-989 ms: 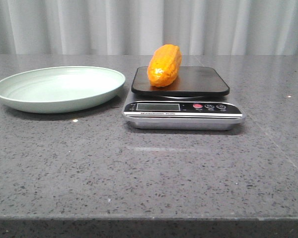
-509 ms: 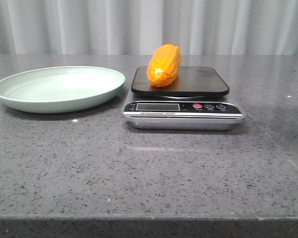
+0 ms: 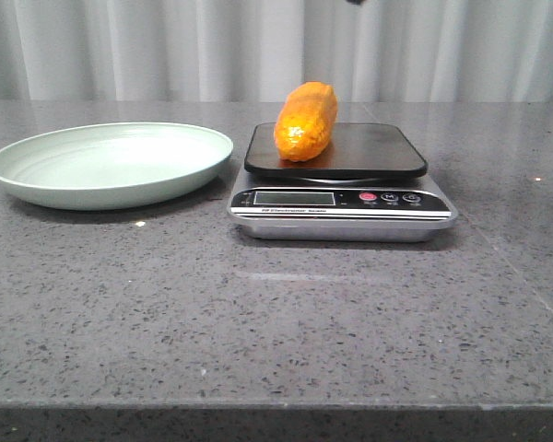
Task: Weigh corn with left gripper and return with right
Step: 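Lower the right gripper over the corn on the scale and close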
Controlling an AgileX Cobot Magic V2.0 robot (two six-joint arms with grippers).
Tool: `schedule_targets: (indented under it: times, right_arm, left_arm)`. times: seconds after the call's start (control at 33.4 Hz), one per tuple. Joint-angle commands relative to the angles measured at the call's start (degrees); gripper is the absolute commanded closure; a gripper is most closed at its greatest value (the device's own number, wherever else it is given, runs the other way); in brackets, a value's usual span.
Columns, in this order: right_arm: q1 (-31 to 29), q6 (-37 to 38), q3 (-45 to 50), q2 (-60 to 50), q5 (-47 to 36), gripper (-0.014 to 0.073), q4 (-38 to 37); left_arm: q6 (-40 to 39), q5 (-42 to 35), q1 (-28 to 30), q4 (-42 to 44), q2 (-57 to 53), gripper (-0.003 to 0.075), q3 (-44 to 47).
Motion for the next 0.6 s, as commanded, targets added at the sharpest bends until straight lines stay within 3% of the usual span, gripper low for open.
schedule_targets:
  times: [0.0,0.21,0.57]
  right_arm:
    - [1.0,7.1,-6.4,1.2,5.1,0.0088,-6.2]
    - [2.2,12.9,-12.6,8.7,14.0,0.0088,-7.9]
    - [2.7,13.1,-14.8,16.7,16.5,0.0089,-7.8]
  left_arm:
    - [0.0,-4.5,0.2,0.2,-0.3,0.0588,-1.4]
    - [0.0,-4.5,0.2,0.2,-0.3,0.0588,-1.4]
    - [0.0,-4.5,0.2,0.2,-0.3,0.0588,-1.4]
